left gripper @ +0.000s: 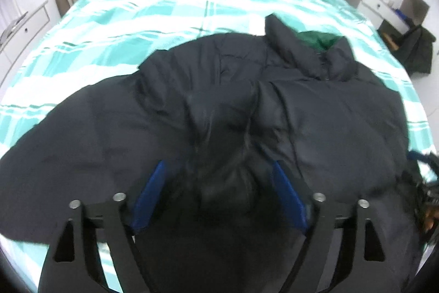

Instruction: Fold large clothes

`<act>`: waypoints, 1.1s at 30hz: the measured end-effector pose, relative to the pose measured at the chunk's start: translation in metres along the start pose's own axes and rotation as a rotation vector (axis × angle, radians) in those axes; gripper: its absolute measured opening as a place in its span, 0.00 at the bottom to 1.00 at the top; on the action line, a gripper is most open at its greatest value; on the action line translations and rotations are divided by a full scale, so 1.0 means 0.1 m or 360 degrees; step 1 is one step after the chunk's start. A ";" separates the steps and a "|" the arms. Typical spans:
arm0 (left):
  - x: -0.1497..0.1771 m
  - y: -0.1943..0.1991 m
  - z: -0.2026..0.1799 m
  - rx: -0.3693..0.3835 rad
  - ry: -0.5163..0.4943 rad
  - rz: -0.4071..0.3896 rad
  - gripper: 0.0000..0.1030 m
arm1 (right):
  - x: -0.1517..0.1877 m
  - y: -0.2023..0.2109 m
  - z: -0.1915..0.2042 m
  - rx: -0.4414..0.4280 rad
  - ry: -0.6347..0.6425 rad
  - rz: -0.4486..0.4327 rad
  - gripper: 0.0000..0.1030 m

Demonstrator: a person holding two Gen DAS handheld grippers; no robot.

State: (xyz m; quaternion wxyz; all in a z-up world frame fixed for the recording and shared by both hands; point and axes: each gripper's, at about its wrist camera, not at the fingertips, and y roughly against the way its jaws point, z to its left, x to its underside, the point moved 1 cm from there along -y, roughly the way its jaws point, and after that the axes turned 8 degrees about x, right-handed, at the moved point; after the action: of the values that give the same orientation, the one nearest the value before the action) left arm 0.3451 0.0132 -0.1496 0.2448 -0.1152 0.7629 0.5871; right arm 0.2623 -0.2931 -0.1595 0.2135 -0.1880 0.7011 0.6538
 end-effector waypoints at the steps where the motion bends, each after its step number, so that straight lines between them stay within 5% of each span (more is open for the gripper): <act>1: 0.09 0.11 -0.01 0.0003 -0.0015 -0.0025 0.85 | 0.03 0.18 0.02 0.0008 0.0024 -0.0062 0.92; 12: 1.35 0.87 -0.03 -0.0096 0.0017 -0.0166 0.92 | 0.98 1.81 0.17 -0.0150 -0.0088 -0.0354 1.00; 18: 1.76 0.93 0.01 -0.0144 0.0063 -0.0121 0.92 | 1.57 1.95 0.67 -0.0073 -0.0045 -0.0431 1.00; 29: 1.95 1.27 0.06 -0.0140 0.0092 -0.0202 0.92 | 1.76 2.35 1.65 -0.0842 0.0183 -0.0341 1.00; 33: 1.96 1.31 0.16 -0.0138 0.0146 -0.0225 0.92 | 1.65 2.49 1.73 -0.0716 0.0235 -0.0505 1.00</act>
State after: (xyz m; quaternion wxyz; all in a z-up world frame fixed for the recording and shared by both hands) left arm 0.1213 0.0880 -0.1423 0.2452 -0.2062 0.7371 0.5950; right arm -0.0013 -0.0995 -0.0506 0.2146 -0.3852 0.5138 0.7359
